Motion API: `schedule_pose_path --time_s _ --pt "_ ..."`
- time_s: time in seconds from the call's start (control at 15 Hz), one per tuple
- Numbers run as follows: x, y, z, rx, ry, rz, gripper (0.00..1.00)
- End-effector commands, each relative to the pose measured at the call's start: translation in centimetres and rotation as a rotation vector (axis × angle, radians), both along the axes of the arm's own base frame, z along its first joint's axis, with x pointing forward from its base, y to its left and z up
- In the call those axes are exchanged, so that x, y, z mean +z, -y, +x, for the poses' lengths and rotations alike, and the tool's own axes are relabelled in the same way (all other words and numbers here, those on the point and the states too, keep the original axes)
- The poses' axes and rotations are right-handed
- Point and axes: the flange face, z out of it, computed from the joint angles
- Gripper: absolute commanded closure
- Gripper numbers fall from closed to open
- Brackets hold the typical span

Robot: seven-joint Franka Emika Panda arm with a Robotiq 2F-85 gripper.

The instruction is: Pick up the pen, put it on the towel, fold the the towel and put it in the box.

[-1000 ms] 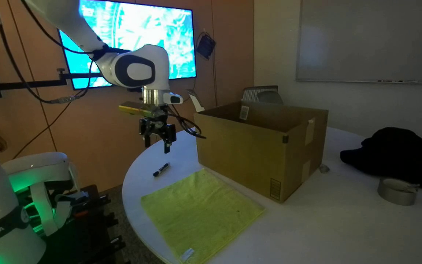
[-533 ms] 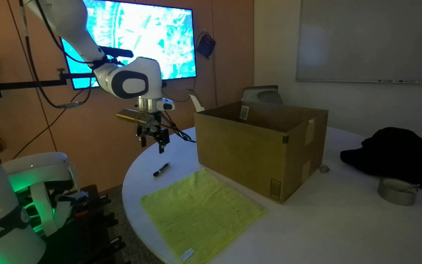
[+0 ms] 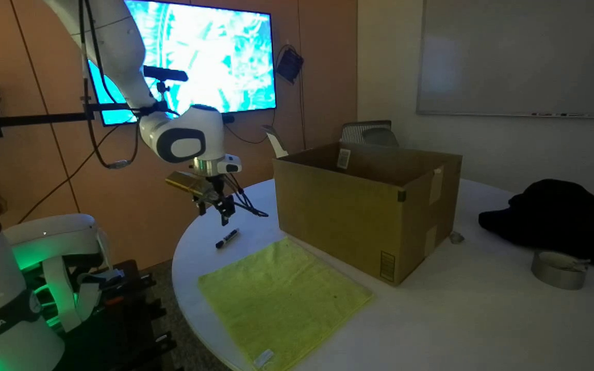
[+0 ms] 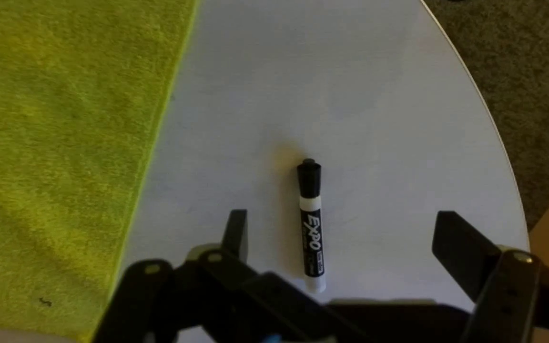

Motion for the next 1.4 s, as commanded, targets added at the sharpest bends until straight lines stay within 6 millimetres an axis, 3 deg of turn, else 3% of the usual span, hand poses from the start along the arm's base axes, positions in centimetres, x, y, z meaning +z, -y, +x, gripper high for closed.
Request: schedule_pose_path --time_s 0.0,0.27,0.73,1.33 --pt "-1.1 -2.6 0.7 0.007 0.033 0.086 0.0" --pt "-2.9 -4.7 0.7 0.065 -0.008 0.148 0.0" --pt "-6.4 -5.9 -0.2 0.168 -0.051 0.133 0.0" --pt "-7.7 -8.4 -1.6 0.296 0.113 0.096 0.0"
